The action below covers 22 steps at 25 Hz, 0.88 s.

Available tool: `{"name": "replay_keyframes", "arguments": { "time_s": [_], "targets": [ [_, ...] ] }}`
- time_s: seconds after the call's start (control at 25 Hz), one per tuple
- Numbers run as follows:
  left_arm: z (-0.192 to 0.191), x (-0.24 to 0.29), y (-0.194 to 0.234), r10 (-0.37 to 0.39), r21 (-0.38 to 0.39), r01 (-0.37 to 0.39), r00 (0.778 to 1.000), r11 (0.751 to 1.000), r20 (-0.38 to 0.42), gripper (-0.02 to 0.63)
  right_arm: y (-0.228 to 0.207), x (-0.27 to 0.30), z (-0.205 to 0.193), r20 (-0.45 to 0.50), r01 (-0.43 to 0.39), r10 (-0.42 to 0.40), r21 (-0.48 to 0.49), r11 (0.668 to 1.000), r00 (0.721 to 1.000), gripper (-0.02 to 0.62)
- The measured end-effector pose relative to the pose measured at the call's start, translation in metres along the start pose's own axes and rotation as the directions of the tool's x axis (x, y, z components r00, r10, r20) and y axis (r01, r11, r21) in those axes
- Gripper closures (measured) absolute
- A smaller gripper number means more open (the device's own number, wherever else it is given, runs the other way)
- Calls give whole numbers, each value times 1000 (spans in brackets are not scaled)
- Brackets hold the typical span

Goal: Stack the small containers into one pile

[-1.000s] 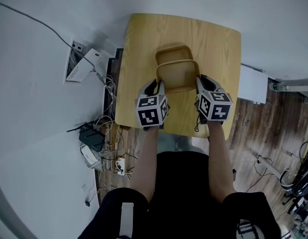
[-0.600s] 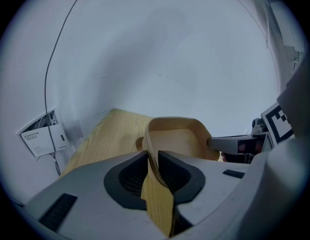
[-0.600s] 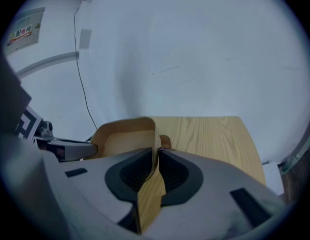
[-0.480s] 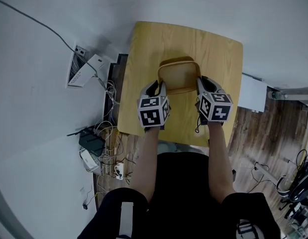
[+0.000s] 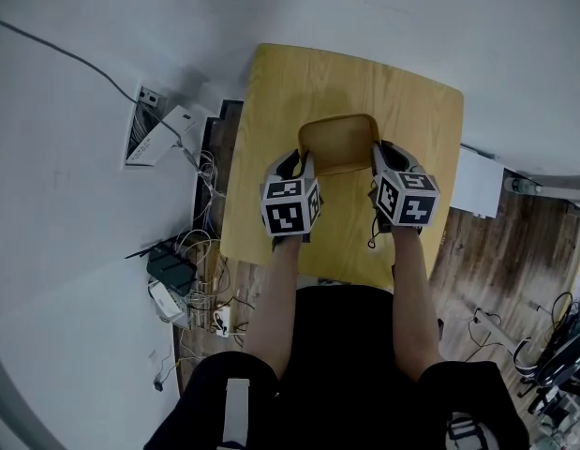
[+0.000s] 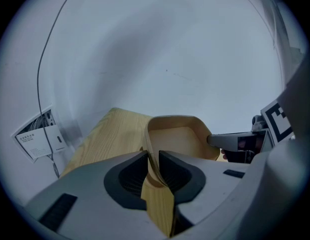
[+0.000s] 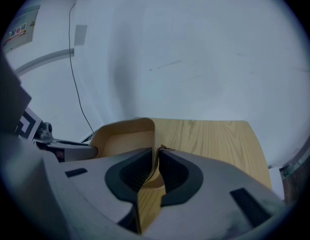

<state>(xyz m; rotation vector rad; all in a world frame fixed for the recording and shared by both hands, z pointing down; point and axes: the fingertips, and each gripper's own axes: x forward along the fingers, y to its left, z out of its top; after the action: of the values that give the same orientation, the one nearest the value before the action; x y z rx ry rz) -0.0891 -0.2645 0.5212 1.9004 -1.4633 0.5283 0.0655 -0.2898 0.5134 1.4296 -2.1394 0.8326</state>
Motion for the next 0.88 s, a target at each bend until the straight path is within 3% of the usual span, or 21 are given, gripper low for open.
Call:
{"name": "replay_keyframes", "arguments": {
  "time_s": [0.44, 0.88],
  "targets": [
    [-12, 22, 7, 27, -6, -27, 997, 1000, -72, 526, -10, 24, -12, -52, -17, 18, 18, 1000, 998, 552],
    [-31, 25, 5, 31, -10, -32, 995, 999, -96, 520, -16, 26, -31, -94, -9, 10, 7, 1000, 996, 549]
  ]
}}
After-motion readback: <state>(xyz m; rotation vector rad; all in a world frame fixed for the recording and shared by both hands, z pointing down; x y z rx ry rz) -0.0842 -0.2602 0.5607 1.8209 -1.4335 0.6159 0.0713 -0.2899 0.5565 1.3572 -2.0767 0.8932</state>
